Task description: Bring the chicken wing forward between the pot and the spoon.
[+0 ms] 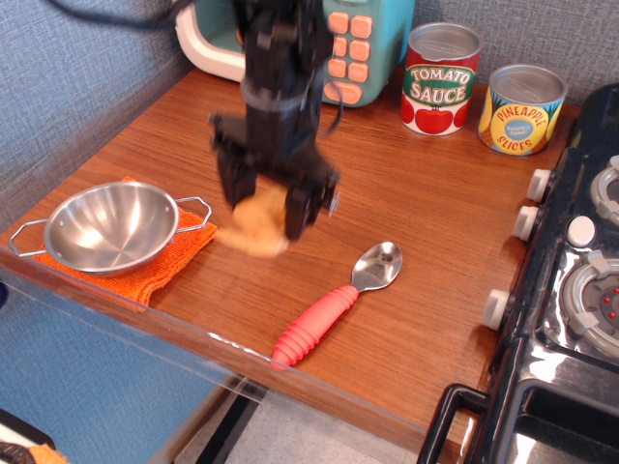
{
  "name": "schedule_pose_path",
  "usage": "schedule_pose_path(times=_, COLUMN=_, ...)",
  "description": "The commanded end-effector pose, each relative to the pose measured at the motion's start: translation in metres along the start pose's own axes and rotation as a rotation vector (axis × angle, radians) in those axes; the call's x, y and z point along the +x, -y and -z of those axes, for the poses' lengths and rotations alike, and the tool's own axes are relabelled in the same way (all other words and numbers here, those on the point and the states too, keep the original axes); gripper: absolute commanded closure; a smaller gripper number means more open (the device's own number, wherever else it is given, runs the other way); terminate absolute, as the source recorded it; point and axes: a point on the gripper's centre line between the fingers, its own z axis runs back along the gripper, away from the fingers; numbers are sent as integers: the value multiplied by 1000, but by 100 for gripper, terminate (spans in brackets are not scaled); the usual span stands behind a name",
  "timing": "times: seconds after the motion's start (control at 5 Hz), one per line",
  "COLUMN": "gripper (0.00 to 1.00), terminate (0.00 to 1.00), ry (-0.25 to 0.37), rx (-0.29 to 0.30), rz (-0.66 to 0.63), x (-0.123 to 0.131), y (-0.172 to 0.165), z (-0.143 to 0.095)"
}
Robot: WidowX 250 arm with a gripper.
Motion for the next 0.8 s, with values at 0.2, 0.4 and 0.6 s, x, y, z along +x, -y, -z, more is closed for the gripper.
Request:
schedule_pose_path(times=0.2, gripper=0, terminate=0, ry=26, rx=43, rz=49, x=-38, y=-15, z=8)
schedule_pose_path(times=0.4, gripper=0, terminate=0, ry=16, rx=41, rz=50, x=-36, y=-16, z=10)
schedule_pose_path(times=0.6, gripper=0, terminate=0, ry=38, rx=23, rz=59, x=-33, y=-20, z=-6)
